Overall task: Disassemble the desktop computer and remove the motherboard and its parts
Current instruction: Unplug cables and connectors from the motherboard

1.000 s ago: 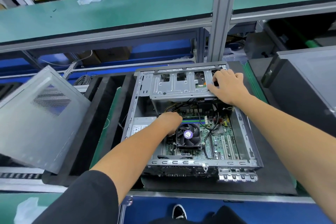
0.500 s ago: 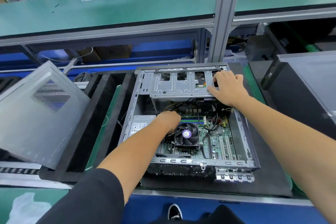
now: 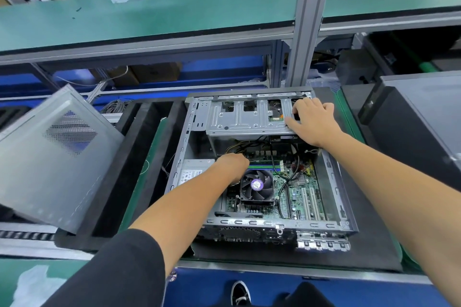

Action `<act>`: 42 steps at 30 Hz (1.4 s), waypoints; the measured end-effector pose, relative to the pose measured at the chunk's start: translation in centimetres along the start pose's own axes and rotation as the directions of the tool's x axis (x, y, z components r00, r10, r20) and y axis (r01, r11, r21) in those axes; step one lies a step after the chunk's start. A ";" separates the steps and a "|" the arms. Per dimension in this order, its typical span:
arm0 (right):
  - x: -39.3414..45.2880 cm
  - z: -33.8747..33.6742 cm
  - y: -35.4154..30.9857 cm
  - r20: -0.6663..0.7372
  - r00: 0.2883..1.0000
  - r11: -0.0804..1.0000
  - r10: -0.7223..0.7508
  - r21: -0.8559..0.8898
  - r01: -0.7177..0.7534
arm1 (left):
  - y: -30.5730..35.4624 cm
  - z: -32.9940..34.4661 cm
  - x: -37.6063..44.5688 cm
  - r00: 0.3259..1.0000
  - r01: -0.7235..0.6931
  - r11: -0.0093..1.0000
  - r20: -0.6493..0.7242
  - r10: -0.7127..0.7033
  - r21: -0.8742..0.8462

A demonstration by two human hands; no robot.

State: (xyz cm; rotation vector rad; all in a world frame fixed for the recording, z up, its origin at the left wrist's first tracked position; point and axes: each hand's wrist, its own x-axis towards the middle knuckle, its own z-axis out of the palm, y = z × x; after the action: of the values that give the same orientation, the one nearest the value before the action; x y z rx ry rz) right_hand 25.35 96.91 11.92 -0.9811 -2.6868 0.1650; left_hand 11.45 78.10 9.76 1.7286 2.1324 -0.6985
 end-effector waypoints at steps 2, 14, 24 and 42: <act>0.0 0.1 0.0 -0.004 1.000 1.000 -0.002 0.003 0.002 | 0.0 0.1 -0.1 1.000 -0.013 1.000 -0.012 0.013 0.009; -0.3 0.0 0.0 -0.022 1.000 0.999 0.001 0.042 0.000 | 0.2 0.1 -0.2 1.000 0.013 1.000 -0.013 -0.013 -0.001; -0.3 -0.1 -0.2 -0.021 1.000 0.999 0.012 0.038 -0.011 | 0.3 0.6 -0.3 0.996 0.043 0.999 -0.075 -0.043 -0.001; -0.2 0.0 -0.1 -0.004 1.000 1.000 0.015 0.019 -0.014 | 0.3 0.3 -0.2 0.997 0.060 0.998 -0.045 -0.060 -0.015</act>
State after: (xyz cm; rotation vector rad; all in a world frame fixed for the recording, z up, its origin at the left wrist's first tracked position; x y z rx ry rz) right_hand 25.47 96.69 11.91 -0.9942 -2.6696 0.1913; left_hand 11.80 77.85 9.56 1.6950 2.2228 -0.6644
